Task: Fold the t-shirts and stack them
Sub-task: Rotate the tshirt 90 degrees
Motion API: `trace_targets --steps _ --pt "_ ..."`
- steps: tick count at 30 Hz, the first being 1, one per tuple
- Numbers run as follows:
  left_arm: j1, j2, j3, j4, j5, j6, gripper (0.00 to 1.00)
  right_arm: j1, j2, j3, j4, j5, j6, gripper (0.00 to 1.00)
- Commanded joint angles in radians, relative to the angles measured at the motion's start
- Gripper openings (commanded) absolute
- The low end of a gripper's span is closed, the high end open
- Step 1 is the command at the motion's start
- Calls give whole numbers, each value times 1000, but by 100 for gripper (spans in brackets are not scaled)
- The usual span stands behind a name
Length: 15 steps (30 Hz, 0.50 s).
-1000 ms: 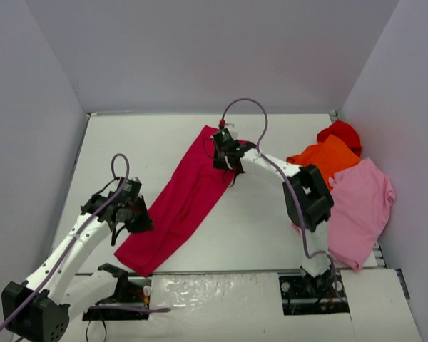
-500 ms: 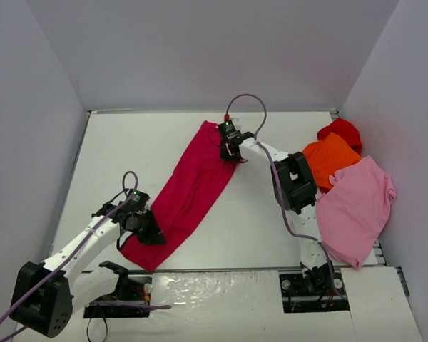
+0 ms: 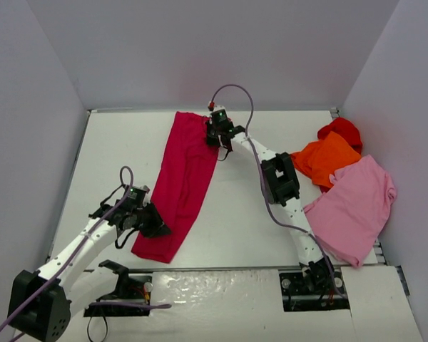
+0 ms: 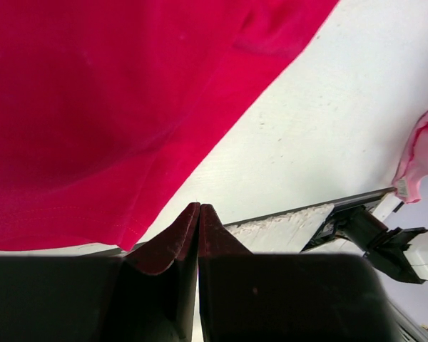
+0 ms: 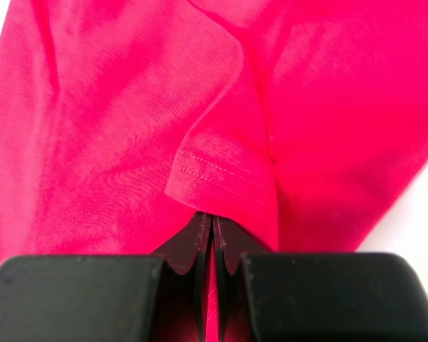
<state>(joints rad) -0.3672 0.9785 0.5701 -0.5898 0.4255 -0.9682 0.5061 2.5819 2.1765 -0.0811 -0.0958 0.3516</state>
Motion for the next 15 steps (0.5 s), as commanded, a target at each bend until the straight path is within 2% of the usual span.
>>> trace_targets --steps 1,4,5,7,8,11,15 --pt "-1 -36 25 69 25 -37 0 14 98 82 33 -148 -56 0" --pt "-1 -46 22 90 26 -34 0 11 107 79 197 -321 -24 0" --pt "-1 -49 20 96 25 -35 0 9 104 29 276 -388 12 0" --pt "-1 -61 17 113 21 -46 0 5 108 -29 518 -557 181 0" --pt "-1 -67 14 122 18 -50 0 4 117 -37 630 -594 277 0" --pt "-1 -100 17 121 -4 -53 0 4 103 -48 683 -581 314 0" --pt "-1 -165 29 84 -82 -28 0 22 -48 -167 646 -474 128 0"
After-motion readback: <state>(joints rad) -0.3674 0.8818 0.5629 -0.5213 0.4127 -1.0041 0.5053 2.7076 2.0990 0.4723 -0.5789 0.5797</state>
